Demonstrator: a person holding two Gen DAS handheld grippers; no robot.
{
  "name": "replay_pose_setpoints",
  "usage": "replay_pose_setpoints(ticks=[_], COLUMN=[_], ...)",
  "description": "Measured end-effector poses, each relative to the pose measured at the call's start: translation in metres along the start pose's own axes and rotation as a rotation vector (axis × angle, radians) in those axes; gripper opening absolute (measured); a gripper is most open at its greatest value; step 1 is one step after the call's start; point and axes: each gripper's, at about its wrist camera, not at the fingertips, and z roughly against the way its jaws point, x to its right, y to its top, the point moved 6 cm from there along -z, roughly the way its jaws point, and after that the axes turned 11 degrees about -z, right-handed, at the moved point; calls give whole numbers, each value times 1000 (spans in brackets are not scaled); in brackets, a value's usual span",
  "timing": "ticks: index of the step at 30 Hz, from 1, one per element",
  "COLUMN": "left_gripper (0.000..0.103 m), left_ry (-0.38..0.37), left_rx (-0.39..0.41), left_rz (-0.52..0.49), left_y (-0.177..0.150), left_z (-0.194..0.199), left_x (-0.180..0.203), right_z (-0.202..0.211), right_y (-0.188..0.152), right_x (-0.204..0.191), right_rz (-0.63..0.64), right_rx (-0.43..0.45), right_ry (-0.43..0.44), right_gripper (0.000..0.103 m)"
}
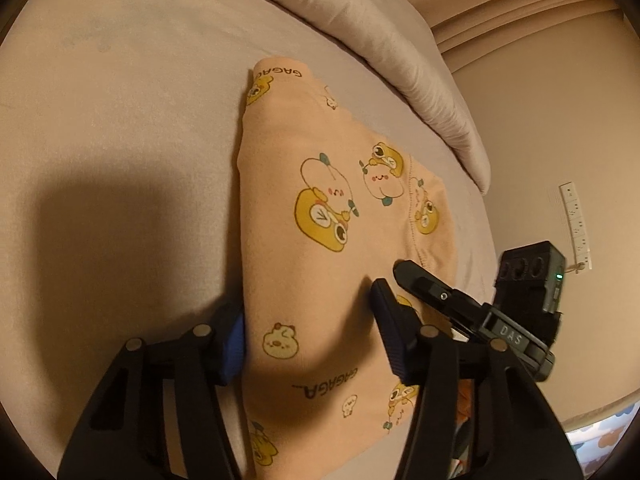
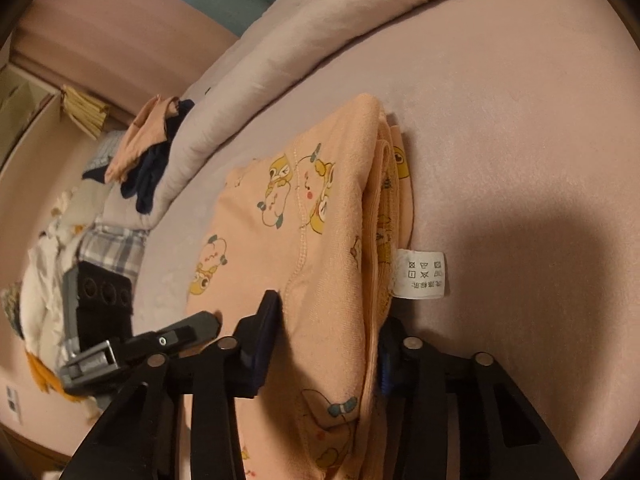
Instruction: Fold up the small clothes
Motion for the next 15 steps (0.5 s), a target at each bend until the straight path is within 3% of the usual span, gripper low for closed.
replay_pose_setpoints(ticks=[8,15], left_gripper=[33,28], left_ry=[105,155], left_rx=[-3,21], left_rz=[-52,-114], left_y=[-3,-10], left_z=[4,18], left_x=[3,17], right_z=[6,22], right_y=[-4,-19], right_x=[-18,-46], right_rz=[87,235], right_rx=[58,109], right_ry=[-58,-98], right_gripper=[28,27])
